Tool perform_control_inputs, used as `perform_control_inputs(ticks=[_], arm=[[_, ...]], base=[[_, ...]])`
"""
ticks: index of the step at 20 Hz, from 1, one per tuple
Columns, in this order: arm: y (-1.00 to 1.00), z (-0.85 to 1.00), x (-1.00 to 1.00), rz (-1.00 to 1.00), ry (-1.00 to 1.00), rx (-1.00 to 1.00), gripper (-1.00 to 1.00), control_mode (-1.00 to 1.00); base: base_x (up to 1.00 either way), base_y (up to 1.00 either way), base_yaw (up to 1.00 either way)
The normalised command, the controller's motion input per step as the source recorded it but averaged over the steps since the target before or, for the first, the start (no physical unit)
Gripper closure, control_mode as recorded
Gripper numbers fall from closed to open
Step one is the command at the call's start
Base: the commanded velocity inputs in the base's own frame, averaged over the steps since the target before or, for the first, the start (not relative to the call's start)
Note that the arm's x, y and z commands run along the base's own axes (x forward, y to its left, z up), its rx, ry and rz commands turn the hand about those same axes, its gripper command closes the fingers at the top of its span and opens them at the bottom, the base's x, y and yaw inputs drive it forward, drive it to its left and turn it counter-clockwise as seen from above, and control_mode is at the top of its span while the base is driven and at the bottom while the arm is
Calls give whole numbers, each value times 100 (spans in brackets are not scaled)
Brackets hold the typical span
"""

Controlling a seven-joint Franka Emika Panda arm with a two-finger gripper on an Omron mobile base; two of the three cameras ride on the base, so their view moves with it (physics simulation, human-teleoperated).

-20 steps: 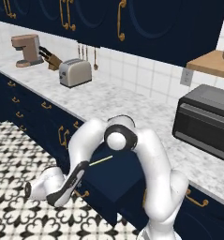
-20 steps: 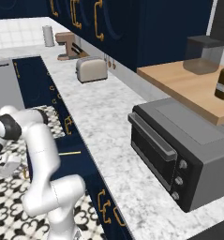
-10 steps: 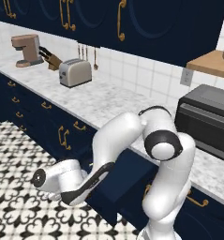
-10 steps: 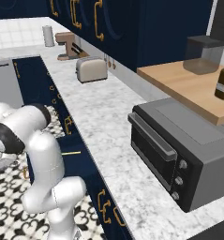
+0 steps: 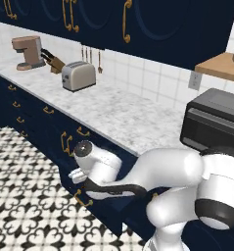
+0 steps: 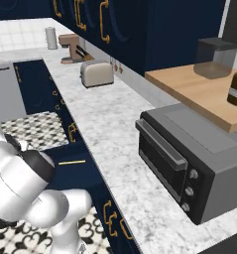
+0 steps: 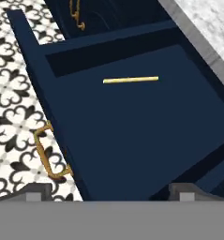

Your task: Take a straw from the drawer in front and place it inside the glass cup on the dining counter.

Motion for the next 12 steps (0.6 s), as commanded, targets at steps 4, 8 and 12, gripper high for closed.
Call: perform_control_inputs(ticks=[4,8,12], arm=[[-36,-3,87,0,30,6,-100,-100],[-9,-51,80,0,35,0,-100,-100],[0,-64,60,0,30,0,-100,-100]], base=[[0,0,0],[0,0,0],[0,0,0]])
